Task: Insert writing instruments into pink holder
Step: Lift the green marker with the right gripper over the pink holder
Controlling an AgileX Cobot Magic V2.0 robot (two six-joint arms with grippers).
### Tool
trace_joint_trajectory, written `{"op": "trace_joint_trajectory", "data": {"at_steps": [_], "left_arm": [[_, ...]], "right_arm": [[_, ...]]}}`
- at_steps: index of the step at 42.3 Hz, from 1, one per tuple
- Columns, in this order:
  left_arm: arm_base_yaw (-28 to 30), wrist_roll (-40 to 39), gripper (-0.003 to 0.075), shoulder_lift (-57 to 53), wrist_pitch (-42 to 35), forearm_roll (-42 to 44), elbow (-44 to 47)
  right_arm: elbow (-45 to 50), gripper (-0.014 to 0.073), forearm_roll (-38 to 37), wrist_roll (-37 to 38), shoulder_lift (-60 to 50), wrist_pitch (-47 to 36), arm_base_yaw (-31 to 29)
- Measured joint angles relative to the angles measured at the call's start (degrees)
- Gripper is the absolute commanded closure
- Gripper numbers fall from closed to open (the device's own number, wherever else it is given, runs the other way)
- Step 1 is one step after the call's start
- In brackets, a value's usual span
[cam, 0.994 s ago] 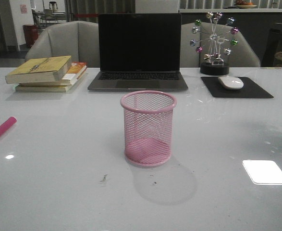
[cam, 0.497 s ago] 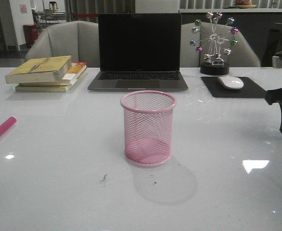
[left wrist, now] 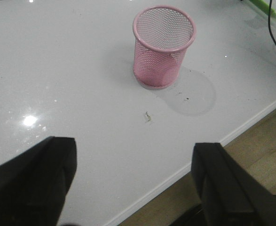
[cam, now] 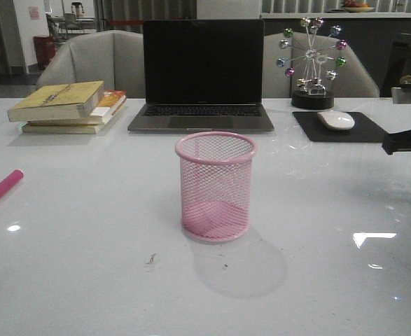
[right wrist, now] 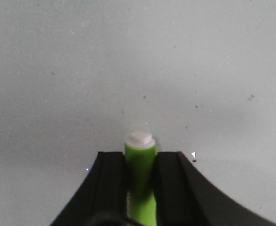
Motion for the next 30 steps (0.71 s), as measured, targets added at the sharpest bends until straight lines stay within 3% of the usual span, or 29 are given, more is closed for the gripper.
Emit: {"op": "trace_joint_trajectory", "data": {"at_steps": [10,15,21,30], "left_arm": [[0.0,0.0,0.0159,0.0,0.0,0.0,0.0],[0.0,0.0,0.0159,0.0,0.0,0.0,0.0],[0.0,0.0,0.0159,0.0,0.0,0.0,0.0],[0.0,0.0,0.0159,0.0,0.0,0.0,0.0]], "right_arm": [[0.0,0.0431,1.0,-0.1,-5.8,-0.5,1.4],[2.3,0.0431,1.5,-0.1,-13.3,-5.7,5.2],[8.4,0.0431,1.9,-0.1,-23.8,-17.2,12.2],[21.8,0.0431,2.3,-0.1,-36.4,-43.1,24.1]]}}
